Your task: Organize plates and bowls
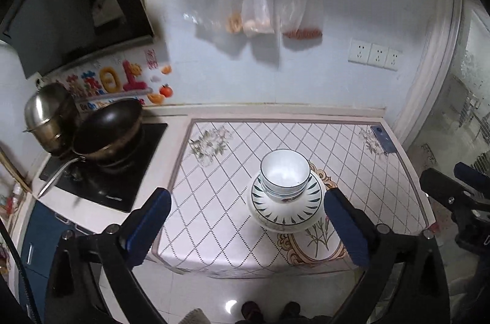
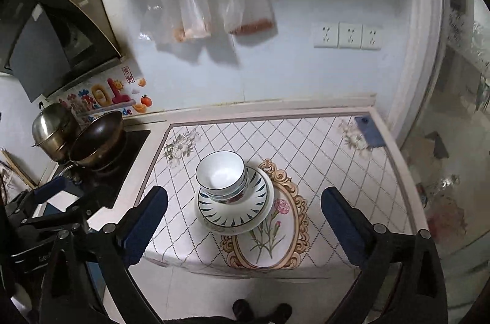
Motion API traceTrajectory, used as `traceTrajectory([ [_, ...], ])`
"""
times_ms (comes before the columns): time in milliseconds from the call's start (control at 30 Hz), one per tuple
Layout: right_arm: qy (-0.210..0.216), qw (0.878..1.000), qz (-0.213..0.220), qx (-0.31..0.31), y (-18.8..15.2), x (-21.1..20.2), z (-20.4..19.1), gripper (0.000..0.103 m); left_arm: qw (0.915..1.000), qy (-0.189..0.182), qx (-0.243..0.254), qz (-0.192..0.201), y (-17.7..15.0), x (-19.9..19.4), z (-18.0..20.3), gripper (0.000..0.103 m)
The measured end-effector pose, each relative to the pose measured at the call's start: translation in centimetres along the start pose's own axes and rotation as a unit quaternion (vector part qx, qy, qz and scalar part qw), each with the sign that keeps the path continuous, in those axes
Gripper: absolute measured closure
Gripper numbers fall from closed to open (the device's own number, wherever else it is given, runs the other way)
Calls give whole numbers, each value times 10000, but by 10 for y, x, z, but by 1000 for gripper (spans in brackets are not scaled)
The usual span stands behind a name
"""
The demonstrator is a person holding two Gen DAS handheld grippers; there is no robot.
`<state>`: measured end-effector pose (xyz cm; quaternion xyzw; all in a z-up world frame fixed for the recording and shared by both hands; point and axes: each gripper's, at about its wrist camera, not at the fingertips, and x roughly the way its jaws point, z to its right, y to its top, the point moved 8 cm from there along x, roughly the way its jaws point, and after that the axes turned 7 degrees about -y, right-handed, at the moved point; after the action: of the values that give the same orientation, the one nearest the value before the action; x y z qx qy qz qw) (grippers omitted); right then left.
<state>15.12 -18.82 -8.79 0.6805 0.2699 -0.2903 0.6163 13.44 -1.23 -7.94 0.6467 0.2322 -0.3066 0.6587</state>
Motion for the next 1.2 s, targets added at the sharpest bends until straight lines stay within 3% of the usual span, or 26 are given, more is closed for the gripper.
traceTrajectory([
  [367, -7, 9999, 117, -58, -10, -36, 16, 0, 9993, 182, -104, 319, 2, -42, 5, 1],
  [800, -211, 9991, 352, -47, -7, -46, 36, 0, 9991, 126, 80, 387, -1, -47, 22, 1],
  [1200, -307, 9986, 394, -158, -1, -44, 39, 0, 9993, 61, -34, 371, 1, -41, 16, 1],
])
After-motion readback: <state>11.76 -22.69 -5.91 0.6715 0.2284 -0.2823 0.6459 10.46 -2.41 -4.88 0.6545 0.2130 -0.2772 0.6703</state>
